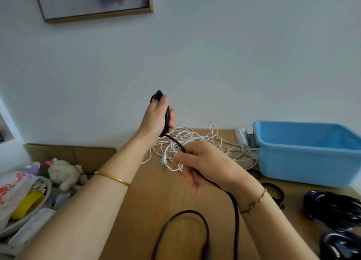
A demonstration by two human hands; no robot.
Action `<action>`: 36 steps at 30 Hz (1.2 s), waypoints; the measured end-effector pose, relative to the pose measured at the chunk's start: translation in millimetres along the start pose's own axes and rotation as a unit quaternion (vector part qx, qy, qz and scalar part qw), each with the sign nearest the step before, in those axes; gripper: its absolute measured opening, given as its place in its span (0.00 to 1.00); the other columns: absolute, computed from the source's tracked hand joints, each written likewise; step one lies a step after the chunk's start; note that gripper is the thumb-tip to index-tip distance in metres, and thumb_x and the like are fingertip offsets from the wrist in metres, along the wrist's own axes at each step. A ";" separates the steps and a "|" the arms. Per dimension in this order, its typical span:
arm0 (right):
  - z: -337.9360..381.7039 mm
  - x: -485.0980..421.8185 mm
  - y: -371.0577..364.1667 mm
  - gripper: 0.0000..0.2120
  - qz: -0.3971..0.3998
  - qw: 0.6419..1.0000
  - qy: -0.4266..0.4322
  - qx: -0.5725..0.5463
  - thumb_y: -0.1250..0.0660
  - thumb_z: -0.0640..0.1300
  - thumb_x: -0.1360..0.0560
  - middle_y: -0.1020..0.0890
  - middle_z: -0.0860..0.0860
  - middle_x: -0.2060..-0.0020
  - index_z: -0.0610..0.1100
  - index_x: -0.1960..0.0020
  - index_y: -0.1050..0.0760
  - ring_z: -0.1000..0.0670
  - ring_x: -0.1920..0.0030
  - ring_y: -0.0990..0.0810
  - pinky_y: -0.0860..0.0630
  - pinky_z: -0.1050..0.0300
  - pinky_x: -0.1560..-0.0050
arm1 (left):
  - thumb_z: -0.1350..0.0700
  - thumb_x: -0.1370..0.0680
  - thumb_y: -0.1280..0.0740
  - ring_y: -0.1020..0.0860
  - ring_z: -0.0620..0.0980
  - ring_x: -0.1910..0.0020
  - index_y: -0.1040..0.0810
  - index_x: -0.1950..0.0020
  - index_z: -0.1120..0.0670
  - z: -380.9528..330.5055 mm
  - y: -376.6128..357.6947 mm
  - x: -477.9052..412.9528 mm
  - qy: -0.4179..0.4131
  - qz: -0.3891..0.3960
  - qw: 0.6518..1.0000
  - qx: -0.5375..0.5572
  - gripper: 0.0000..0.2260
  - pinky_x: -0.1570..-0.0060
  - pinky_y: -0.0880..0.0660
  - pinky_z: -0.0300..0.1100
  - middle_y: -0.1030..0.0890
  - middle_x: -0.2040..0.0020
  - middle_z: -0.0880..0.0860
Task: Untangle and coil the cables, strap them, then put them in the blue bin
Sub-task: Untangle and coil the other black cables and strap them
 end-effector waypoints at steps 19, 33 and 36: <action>17.5 -20.1 60.8 0.03 -0.223 0.954 0.202 0.002 0.32 0.37 0.26 0.22 0.51 0.69 0.39 0.58 0.24 0.59 0.73 0.26 0.28 0.66 0.71 | 0.43 0.25 0.43 0.43 0.40 0.84 0.23 0.43 0.66 -5.1 -9.0 43.0 0.223 0.375 0.894 -0.103 0.27 0.81 0.40 0.34 0.40 0.79 0.45; -13.0 -37.2 42.4 0.08 -0.244 0.945 0.198 -0.095 0.40 0.40 0.20 0.27 0.58 0.73 0.46 0.55 0.25 0.57 0.72 0.32 0.30 0.61 0.73 | 0.49 0.28 0.30 0.39 0.40 0.85 0.19 0.48 0.65 5.3 0.2 42.7 0.347 0.445 0.810 0.159 0.19 0.83 0.32 0.34 0.36 0.82 0.45; -17.4 -39.7 40.2 0.10 -0.232 0.948 0.202 -0.083 0.43 0.41 0.19 0.29 0.58 0.76 0.46 0.56 0.25 0.56 0.73 0.33 0.28 0.59 0.72 | 0.50 0.26 0.31 0.40 0.41 0.84 0.21 0.46 0.66 1.9 -1.8 42.8 0.350 0.456 0.797 0.188 0.19 0.82 0.32 0.34 0.34 0.81 0.45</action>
Point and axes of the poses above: each hand's wrist, its own x-axis away from the middle knuckle, its own y-axis out of the back of the hand, z = x × y, the point moved 5 cm from there along -x, towards the middle knuckle
